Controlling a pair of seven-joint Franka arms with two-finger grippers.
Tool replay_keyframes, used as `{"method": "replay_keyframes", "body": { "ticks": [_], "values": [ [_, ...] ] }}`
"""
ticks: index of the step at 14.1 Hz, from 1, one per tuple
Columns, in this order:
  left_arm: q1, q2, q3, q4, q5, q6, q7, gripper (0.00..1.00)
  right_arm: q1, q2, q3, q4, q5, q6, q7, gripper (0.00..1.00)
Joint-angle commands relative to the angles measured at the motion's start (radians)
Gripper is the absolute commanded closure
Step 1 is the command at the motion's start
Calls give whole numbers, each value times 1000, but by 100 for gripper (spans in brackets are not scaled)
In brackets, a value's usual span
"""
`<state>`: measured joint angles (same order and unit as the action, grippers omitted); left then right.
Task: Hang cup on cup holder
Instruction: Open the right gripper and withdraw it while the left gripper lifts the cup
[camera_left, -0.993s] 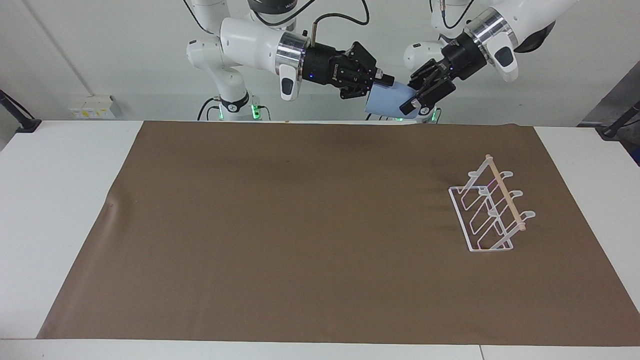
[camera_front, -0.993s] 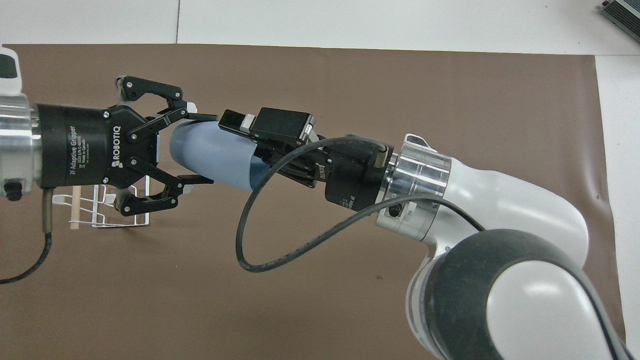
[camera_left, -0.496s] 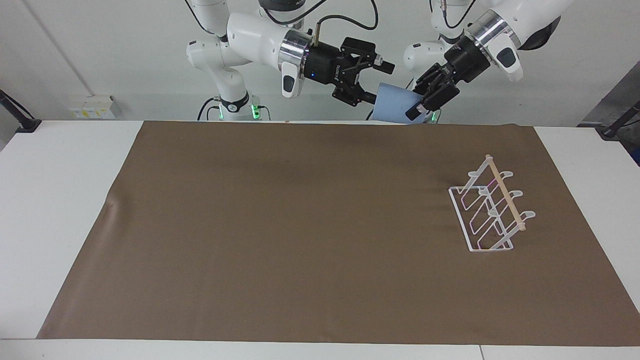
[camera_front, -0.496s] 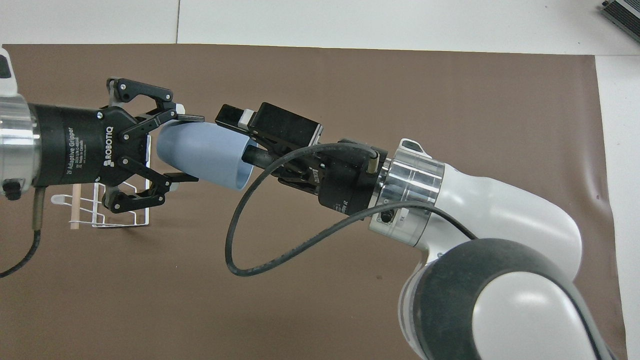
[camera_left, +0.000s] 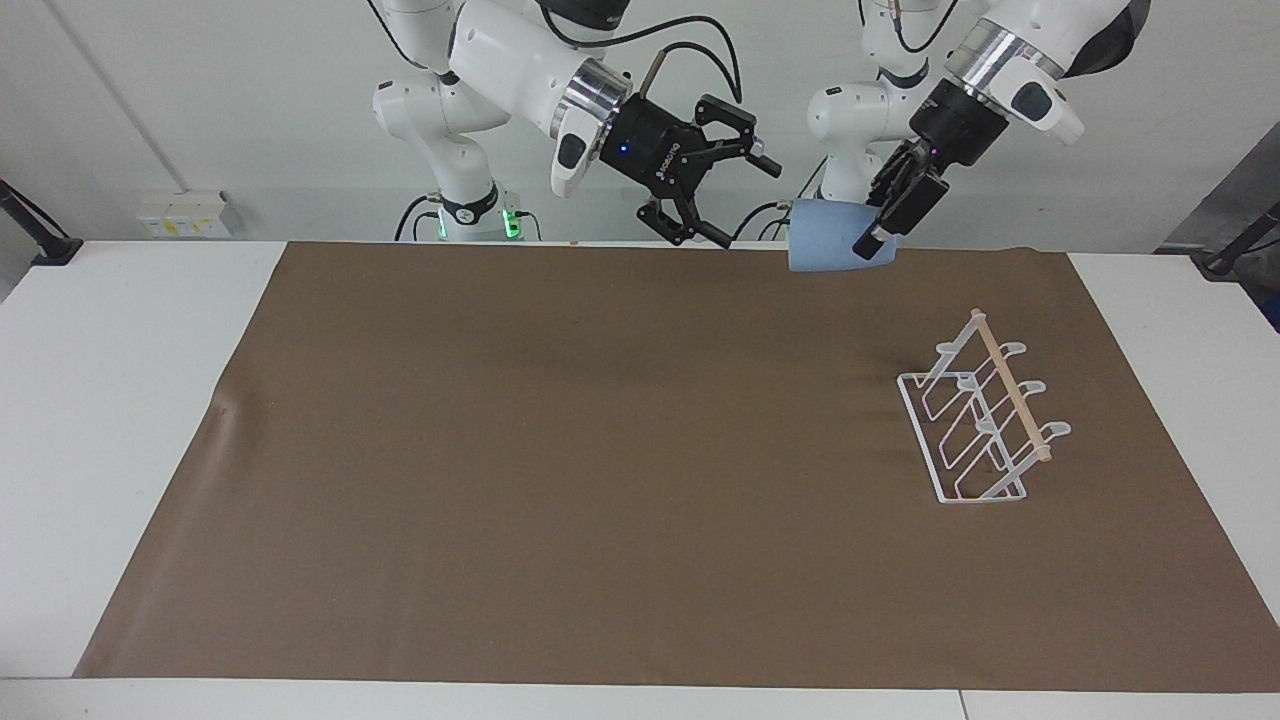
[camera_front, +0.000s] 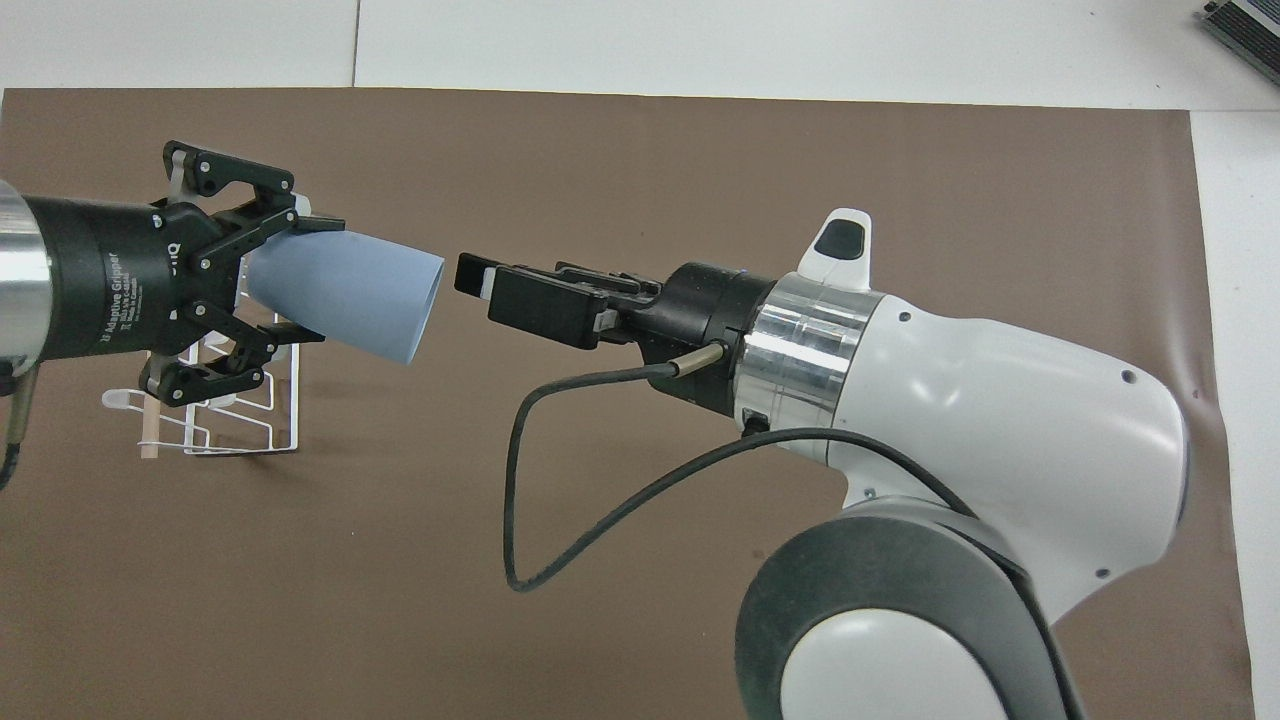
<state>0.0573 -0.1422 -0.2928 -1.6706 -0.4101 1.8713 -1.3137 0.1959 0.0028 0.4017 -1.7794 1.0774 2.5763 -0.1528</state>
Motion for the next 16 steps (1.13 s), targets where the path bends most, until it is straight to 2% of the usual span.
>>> {"method": "replay_keyframes", "body": {
  "ticks": [1,3,5,8,10,14,16],
  "values": [
    [-8,-8,6,-18,126,23,66,100,-30,9,6,-3,-188,4,-76,0],
    [-7,-14,6,-40,219,26,163,100,-56,17,8,1,-371,-31,-102,0],
    [-2,-23,6,-82,316,40,238,100,-84,19,8,30,-508,-120,-134,0],
    [2,-28,7,-161,466,133,338,100,-118,51,8,144,-713,-339,-231,0],
    [38,-37,12,-201,510,196,422,100,-125,68,8,222,-836,-480,-237,0],
    [97,-40,12,-280,614,366,491,100,-145,65,-11,273,-919,-730,-223,0],
    [128,-28,12,-308,648,442,524,100,-171,59,-17,285,-1002,-844,-182,0]
  ]
}}
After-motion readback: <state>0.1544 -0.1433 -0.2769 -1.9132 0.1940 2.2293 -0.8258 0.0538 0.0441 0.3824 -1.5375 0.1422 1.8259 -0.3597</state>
